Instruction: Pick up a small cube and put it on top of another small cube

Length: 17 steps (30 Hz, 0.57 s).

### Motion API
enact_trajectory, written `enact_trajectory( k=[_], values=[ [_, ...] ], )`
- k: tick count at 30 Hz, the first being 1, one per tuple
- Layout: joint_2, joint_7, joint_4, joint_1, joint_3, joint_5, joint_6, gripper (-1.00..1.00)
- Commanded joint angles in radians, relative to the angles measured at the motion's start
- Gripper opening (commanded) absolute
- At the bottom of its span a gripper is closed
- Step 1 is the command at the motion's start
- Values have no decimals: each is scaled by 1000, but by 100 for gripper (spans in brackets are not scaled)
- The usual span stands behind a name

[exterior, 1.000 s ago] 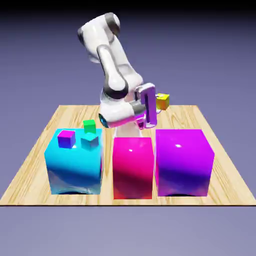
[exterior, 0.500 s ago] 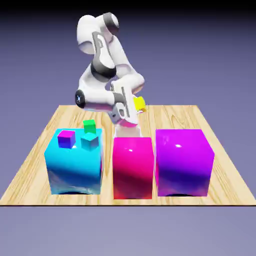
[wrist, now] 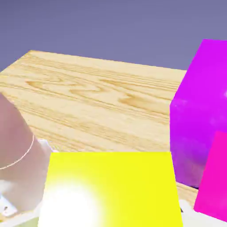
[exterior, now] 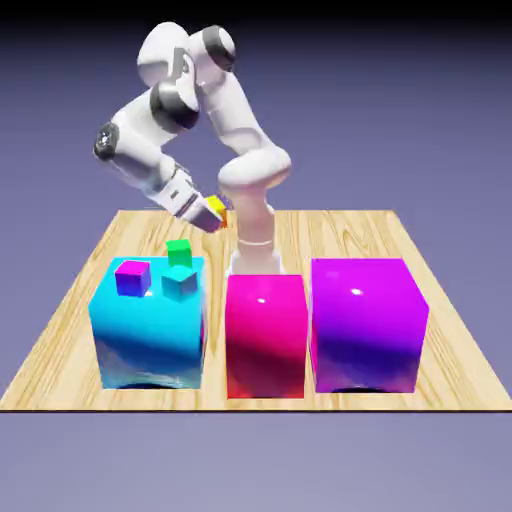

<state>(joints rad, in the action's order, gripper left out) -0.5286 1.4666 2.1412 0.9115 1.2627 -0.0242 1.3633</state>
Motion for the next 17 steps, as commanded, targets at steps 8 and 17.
enact_trajectory(
  k=[8, 17],
  values=[
    [0, 234, -66, -50, 36, -116, -3, -100],
    [-30, 223, 94, -99, 21, -148, 125, 100]
  ],
)
